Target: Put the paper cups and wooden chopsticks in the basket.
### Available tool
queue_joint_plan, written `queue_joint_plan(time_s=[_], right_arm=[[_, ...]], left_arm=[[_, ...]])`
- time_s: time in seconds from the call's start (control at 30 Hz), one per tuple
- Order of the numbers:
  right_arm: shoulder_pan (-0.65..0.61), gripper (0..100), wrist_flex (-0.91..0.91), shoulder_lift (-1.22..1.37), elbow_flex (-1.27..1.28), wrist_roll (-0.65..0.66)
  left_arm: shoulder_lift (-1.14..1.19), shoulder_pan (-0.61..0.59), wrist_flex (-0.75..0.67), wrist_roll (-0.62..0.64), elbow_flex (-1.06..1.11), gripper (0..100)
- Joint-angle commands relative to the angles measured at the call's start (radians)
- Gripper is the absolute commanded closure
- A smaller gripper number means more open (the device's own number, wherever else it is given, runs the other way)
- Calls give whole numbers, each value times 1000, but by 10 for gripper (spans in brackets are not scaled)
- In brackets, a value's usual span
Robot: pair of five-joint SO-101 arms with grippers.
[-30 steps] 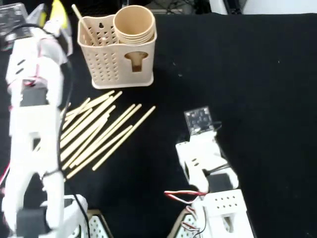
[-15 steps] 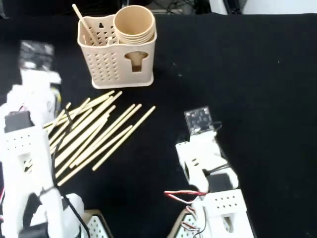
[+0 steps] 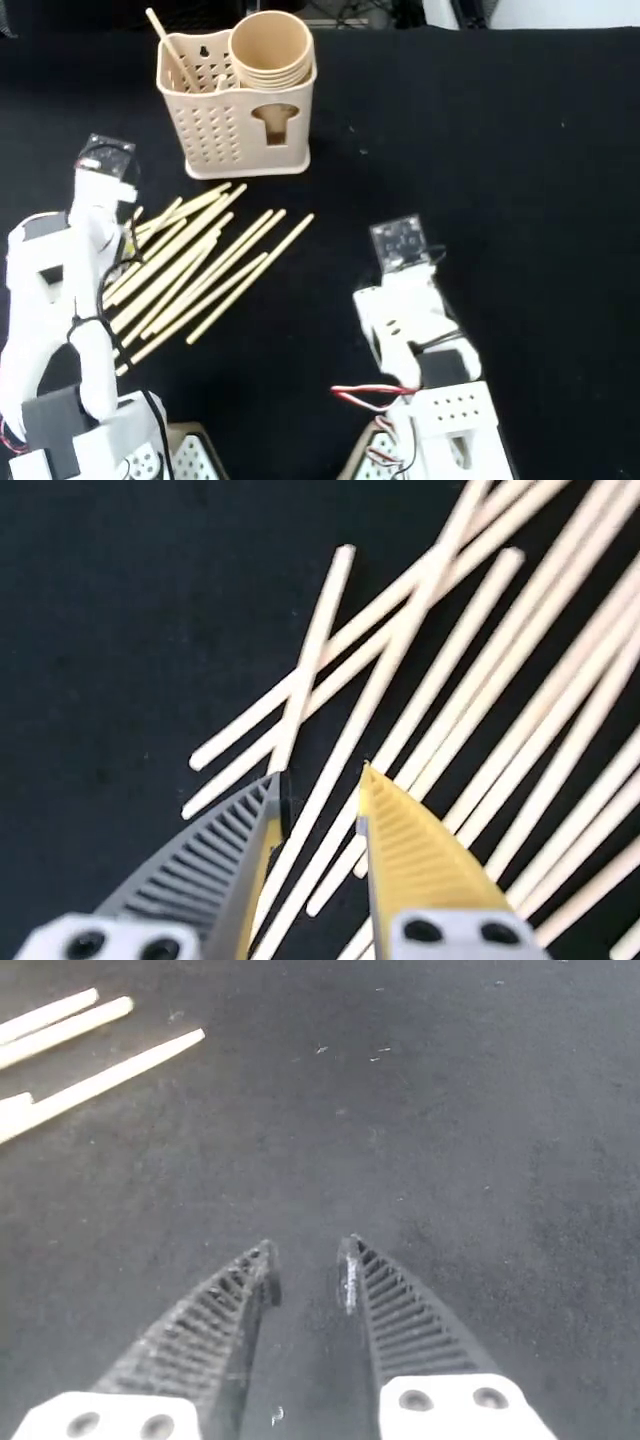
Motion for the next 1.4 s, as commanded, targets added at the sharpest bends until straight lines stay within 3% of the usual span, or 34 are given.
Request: queue_joint_plan(time_s=[0.0, 0.2, 0.5, 0.83, 1.23, 1.37], right_arm=[[-114, 877, 146, -2, -222, 147], [-338, 877, 270, 179, -549, 204], [-588, 876, 258, 897, -889, 396], [-618, 875, 181, 1386, -1135, 666], [-661, 874, 184, 1604, -1302, 735], [-661, 874, 269, 1604, -1340, 736]], left_arm=[[-64, -51, 29, 81, -8, 862], [-181, -133, 28, 216, 70, 862], [-295, -196, 29, 278, 209, 862], [-301, -325, 29, 241, 209, 862], [-301, -358, 29, 206, 213, 862], [-301, -358, 29, 204, 213, 862]])
